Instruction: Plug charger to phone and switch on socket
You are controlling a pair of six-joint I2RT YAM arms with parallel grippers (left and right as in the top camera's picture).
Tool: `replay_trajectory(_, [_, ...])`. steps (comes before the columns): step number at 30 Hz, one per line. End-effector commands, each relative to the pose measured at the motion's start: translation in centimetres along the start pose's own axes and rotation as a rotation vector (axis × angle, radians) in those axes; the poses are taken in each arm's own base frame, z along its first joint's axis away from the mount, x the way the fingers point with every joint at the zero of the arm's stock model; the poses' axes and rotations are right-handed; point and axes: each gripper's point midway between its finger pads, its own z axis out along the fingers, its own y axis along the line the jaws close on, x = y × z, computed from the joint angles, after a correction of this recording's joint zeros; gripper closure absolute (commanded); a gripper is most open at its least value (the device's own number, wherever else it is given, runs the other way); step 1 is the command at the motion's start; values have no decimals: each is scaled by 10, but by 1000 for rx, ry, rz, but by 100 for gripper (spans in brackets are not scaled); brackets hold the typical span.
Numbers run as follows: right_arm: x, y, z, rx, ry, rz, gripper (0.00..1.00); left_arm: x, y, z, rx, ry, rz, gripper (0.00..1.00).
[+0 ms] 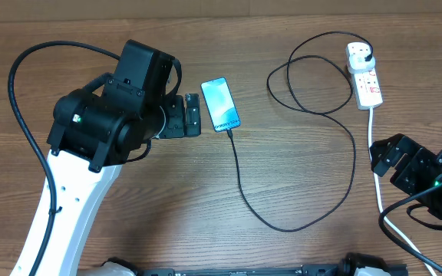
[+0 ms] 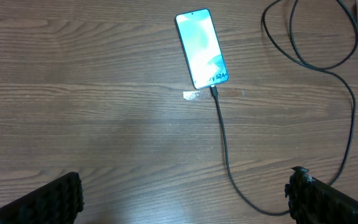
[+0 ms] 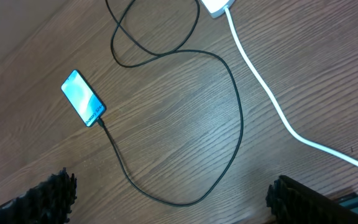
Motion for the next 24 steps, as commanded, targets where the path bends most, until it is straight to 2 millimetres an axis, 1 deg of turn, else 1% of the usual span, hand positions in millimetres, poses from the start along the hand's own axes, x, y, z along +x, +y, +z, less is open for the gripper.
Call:
replay_trajectory(1, [0, -1, 0, 8, -7, -12, 0, -1, 2, 2, -19, -1, -2, 1])
replay_trajectory(5, [1, -1, -3, 0, -26, -17, 0, -1, 2, 2, -19, -1, -2, 1])
replay_trajectory(8, [5, 0, -6, -21, -56, -66, 0, -1, 2, 2, -19, -1, -2, 1])
replay_trajectory(11, [10, -1, -5, -41, -95, -104, 0, -1, 2, 2, -19, -1, -2, 1])
replay_trajectory(14, [19, -6, 5, -53, -119, -125, 0, -1, 2, 2, -19, -1, -2, 0])
replay_trajectory(16, [26, -10, 16, -62, -138, -127, 0, -1, 2, 2, -19, -1, -2, 0])
replay_trajectory(19, [30, -13, 29, -83, -186, -138, 0, -1, 2, 2, -19, -1, -2, 1])
replay_trajectory(24, [38, -7, 43, -167, -314, -275, 0, -1, 2, 2, -19, -1, -2, 0])
